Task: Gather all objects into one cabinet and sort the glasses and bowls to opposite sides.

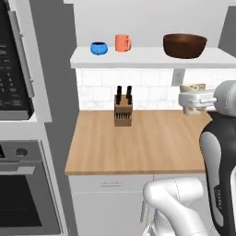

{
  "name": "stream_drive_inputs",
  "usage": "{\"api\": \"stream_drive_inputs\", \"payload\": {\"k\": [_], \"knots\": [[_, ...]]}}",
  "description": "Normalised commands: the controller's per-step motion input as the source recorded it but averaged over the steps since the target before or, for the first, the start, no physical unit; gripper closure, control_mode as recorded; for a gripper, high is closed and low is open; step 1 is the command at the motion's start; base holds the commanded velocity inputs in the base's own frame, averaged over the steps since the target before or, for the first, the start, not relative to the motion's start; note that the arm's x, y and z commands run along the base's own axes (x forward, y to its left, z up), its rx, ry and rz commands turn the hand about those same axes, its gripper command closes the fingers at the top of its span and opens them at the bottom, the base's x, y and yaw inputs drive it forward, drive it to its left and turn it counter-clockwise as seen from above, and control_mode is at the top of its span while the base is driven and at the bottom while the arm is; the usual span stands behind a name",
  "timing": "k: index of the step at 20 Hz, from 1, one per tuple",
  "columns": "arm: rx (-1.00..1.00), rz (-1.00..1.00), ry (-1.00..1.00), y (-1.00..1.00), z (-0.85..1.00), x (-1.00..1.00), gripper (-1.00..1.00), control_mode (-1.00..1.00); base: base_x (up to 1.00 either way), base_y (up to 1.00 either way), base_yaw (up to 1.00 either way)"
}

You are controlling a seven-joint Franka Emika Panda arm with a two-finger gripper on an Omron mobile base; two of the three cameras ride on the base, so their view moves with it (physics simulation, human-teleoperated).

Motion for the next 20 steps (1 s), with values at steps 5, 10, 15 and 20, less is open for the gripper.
{"api": "stream_drive_inputs", "payload": {"k": [5, 10, 15, 20], "knots": [[0.0, 0.0, 0.0, 0.0, 0.0, 0.0, 1.0, 1.0, 0.0, 0.31, -0.46], [0.0, 0.0, 0.0, 0.0, 0.0, 0.0, 1.0, 1.0, 0.07, 0.44, -0.34], [0.0, 0.0, 0.0, 0.0, 0.0, 0.0, 1.0, 1.0, 0.02, 0.32, -0.06], [0.0, 0.0, 0.0, 0.0, 0.0, 0.0, 1.0, 1.0, 0.19, 0.22, 0.0]]}}
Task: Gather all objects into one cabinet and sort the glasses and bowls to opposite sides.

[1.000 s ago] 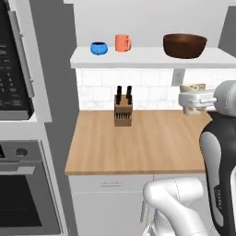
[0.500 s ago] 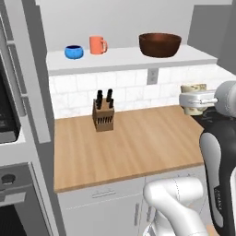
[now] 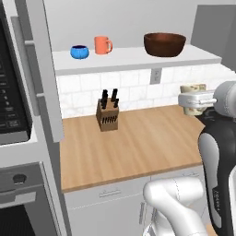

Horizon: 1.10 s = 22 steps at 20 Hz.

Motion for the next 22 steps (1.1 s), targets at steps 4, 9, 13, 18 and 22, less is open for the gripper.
{"api": "stream_drive_inputs", "payload": {"k": [4, 9, 13, 18, 22], "knots": [[0.0, 0.0, 0.0, 0.0, 0.0, 0.0, 1.0, 1.0, 0.56, 0.16, 0.0], [0.0, 0.0, 0.0, 0.0, 0.0, 0.0, 1.0, 1.0, 0.59, 0.04, 0.01], [0.0, 0.0, 0.0, 0.0, 0.0, 0.0, 1.0, 1.0, 0.34, 0.0, 0.05], [0.0, 0.1, -0.06, 0.21, 0.1, 0.19, 1.0, -1.0, 0.0, 0.0, 0.0], [0.0, 0.19, -0.12, 0.57, 0.28, 0.42, 1.0, -1.0, 0.0, 0.0, 0.0]]}}
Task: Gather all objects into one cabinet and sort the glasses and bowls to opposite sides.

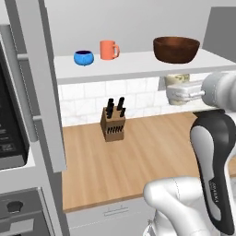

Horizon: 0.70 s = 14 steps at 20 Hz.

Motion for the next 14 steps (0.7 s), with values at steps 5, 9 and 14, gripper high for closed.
{"api": "stream_drive_inputs", "payload": {"k": [5, 9, 14], "knots": [[0.0, 0.21, -0.06, 0.6, 0.32, 0.34, 1.0, -1.0, 0.0, 0.0, 0.0], [0.0, 0.18, -0.01, 0.61, 0.4, 0.07, 1.0, -1.0, 0.0, 0.0, 0.0], [0.0, 0.15, 0.0, 0.39, 0.51, 0.01, 1.0, -1.0, 0.0, 0.0, 0.0]]}}
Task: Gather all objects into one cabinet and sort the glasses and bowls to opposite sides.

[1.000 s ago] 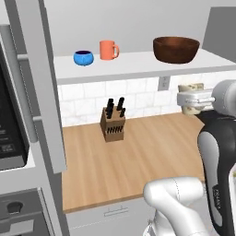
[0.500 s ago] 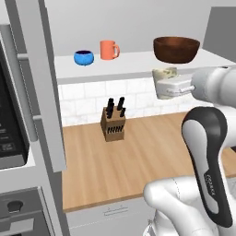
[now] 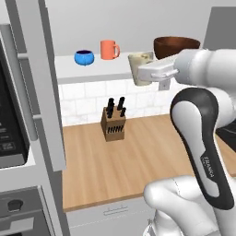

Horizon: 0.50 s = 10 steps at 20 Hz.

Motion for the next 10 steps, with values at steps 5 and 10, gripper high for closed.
{"api": "stream_drive_inputs", "payload": {"k": [5, 10], "knots": [[0.0, 0.08, 0.0, 0.24, 0.16, 0.32, 1.0, -1.0, 0.0, 0.0, 0.0], [0.0, 0.0, 0.0, 0.34, -0.2, 0.73, 1.0, -1.0, 0.0, 0.0, 0.0]]}}
